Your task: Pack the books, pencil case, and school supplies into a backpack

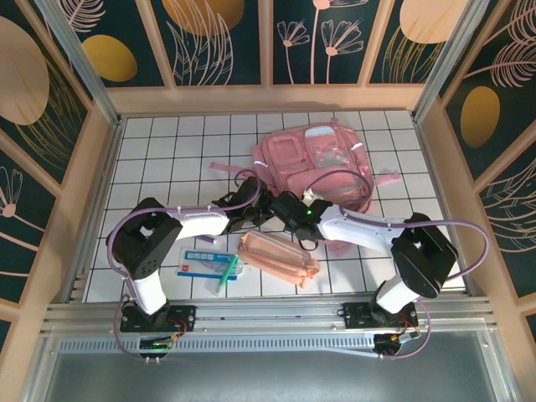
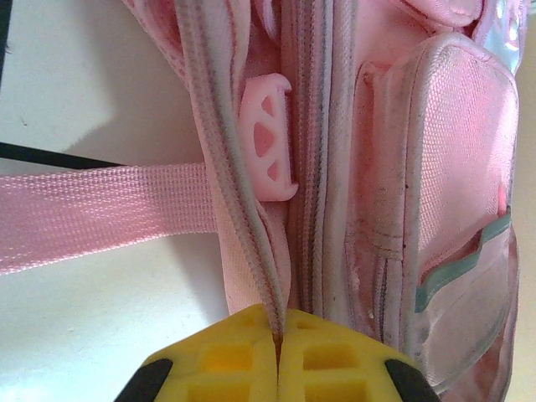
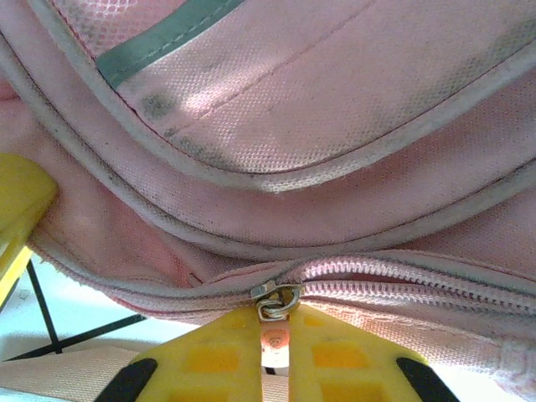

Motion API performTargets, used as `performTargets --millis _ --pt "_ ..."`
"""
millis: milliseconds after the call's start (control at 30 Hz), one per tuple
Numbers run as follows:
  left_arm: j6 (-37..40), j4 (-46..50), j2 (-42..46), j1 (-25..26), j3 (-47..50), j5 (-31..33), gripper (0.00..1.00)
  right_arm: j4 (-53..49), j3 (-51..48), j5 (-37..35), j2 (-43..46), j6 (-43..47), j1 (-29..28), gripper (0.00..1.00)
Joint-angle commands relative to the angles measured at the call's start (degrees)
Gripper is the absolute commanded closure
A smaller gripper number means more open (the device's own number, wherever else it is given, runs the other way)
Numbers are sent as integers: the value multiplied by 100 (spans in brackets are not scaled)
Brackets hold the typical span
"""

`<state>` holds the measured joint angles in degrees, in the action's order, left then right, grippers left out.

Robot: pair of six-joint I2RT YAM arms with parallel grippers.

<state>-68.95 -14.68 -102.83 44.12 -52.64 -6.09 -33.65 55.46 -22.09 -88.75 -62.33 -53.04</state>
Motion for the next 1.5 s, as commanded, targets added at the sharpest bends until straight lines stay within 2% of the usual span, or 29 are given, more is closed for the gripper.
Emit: performTargets --millis 0,133,333,433,533,567,633,733,833,967,1200,1467 --pt "128 216 302 -9 77 499 100 -768 9 -513 380 -213 -14 94" --pt "200 255 425 -15 146 718 100 -903 -170 -456 632 -156 30 100" --pt "342 412 579 -46 160 1049 100 -1065 -293 -306 943 150 120 100" --pt "388 422 615 -179 186 1008 100 -1011 -616 -100 1132 269 276 100" --pt "496 492 641 -272 108 798 100 -528 -748 298 1334 994 326 100" --pt "509 594 620 -266 31 732 100 -199 -715 666 1368 1427 328 96" --pt "344 638 570 -268 -19 487 100 65 -473 1138 1345 1797 273 76" --pt "-421 -26 572 -142 223 -79 100 423 -315 1488 1245 1948 250 67" --pt "-913 -681 532 106 341 -331 100 345 -231 1254 1024 1839 306 62" --pt "-928 -690 496 211 193 -413 100 163 -174 925 650 1683 347 60" --pt "-796 -479 498 211 134 -273 100 -44 -261 750 468 1365 373 59" --pt "-631 -226 561 210 184 30 100 -569 -157 633 265 1053 347 65"
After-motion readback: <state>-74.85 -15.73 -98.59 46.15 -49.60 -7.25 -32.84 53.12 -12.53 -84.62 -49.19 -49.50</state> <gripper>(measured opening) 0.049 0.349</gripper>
